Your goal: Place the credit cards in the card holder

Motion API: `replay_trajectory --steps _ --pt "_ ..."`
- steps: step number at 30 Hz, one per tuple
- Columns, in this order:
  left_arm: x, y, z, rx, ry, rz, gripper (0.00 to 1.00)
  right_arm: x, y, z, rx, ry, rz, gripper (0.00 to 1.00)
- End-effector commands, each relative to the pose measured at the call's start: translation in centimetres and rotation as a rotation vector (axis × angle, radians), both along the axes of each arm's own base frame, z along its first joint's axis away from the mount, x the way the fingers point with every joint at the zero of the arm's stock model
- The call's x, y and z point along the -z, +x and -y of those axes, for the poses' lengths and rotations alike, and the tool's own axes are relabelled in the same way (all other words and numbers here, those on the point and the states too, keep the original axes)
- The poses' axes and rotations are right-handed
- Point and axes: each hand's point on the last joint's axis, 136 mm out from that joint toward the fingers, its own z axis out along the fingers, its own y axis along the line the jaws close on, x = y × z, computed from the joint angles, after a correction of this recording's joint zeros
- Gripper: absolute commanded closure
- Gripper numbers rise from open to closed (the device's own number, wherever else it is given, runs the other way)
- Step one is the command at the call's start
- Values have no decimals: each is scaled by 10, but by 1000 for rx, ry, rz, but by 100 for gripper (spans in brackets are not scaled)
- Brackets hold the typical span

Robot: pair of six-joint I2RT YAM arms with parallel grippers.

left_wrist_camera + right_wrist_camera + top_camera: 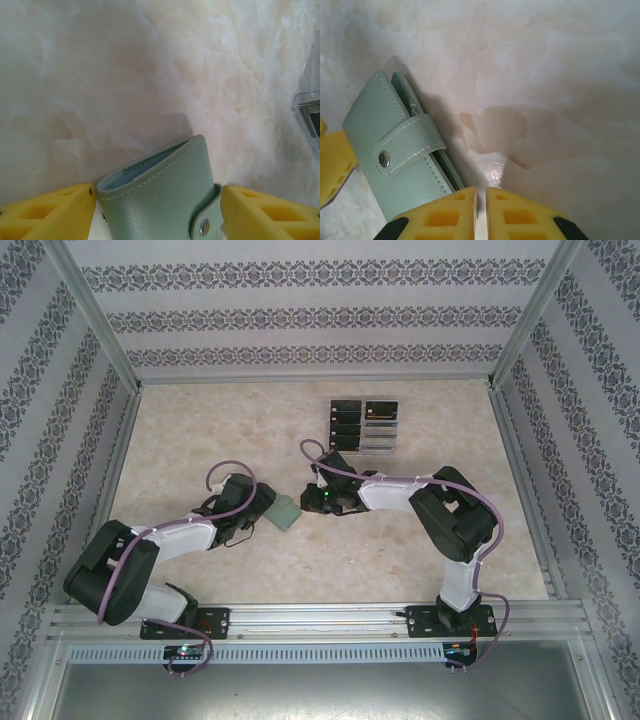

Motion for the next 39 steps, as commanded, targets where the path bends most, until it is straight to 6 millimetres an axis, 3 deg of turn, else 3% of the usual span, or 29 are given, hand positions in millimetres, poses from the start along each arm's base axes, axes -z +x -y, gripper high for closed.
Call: replay_trajectory --steps 1,8,17,29,32,39 --pt "-2 3 10 2 -37 24 33 -4 1 -11 -11 24 1 86" --pt "-2 5 13 8 -37 33 34 -2 -1 -13 -15 23 -6 86" --pt "1 14 26 42 -66 74 48 1 -4 -18 -26 22 -14 86" --pt "-20 24 42 114 -111 189 89 -5 -3 -15 -20 22 -4 85" --pt "-28 24 47 158 -102 213 100 -18 -1 -6 10 20 29 81" --pt "-59 22 57 266 -91 312 100 -66 -8 19 51 -9 136 61"
